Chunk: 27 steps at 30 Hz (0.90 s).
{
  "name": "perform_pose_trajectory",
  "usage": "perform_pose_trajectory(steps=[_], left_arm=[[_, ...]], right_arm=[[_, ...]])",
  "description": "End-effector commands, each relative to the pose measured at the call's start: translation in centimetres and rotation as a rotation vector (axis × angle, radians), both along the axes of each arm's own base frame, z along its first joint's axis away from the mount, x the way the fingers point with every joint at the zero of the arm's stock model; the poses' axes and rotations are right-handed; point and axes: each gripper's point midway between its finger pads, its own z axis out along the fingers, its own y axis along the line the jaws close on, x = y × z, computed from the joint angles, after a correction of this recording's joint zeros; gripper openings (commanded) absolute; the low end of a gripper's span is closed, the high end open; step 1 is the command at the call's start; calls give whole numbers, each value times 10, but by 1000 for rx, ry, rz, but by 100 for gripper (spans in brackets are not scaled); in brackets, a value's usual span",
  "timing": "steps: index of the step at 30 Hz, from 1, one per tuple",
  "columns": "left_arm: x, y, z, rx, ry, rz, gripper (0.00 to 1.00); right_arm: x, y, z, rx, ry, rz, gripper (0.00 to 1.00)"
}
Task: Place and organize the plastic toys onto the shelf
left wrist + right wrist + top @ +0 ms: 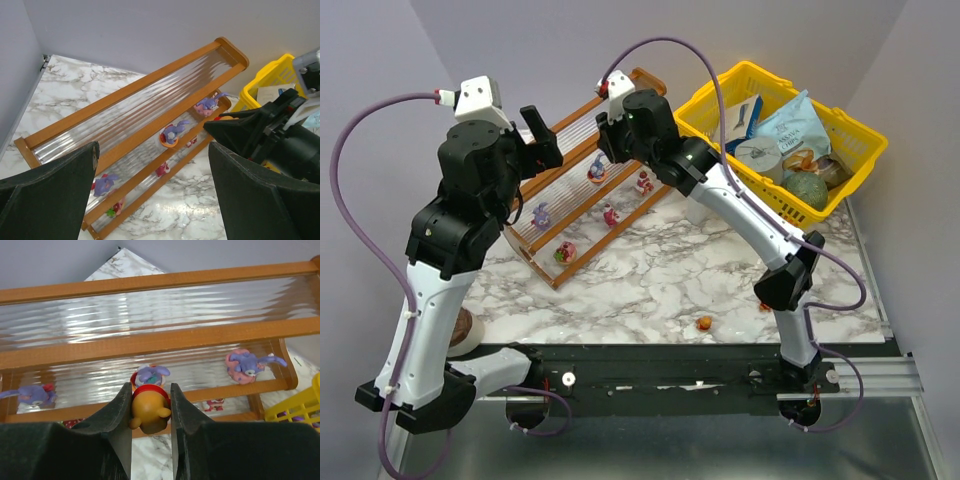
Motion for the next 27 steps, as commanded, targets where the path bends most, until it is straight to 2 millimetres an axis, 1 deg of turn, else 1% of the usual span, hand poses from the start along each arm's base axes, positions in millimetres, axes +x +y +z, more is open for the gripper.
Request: perform_pose_trajectory(steps=[1, 3, 4, 5, 8, 9, 11, 12, 18, 22, 23, 27], left_arm=[[15, 4, 2, 4, -41, 43, 99], [20, 4, -3, 10, -26, 50, 99], [21, 4, -4, 11, -22, 50, 99], [23, 4, -6, 17, -16, 51, 99], [26, 5, -8, 24, -9, 51, 99], [26, 5, -8, 26, -9, 49, 99], [26, 6, -9, 26, -8, 53, 99], [27, 7, -9, 26, -9, 52, 99], [28, 5, -11, 20, -6, 41, 99], [27, 8, -13, 22, -9, 45, 99], [27, 9, -13, 23, -9, 48, 99], [27, 11, -16, 31, -5, 48, 99]], right_arm=[[9, 20, 27, 71, -116, 81, 1], [13, 26, 23, 76, -123, 93, 1], [14, 30, 25, 88, -135, 104, 1], [18, 35, 20, 85, -136, 108, 1], [22, 43, 15, 94, -136, 121, 1], [23, 47, 7, 92, -124, 126, 1], [26, 50, 5, 101, -131, 125, 1], [28, 53, 0, 98, -126, 125, 1], [36, 57, -8, 104, -140, 110, 1], [41, 59, -15, 97, -144, 96, 1], [43, 60, -20, 90, -140, 95, 1], [46, 62, -28, 84, -137, 91, 1]])
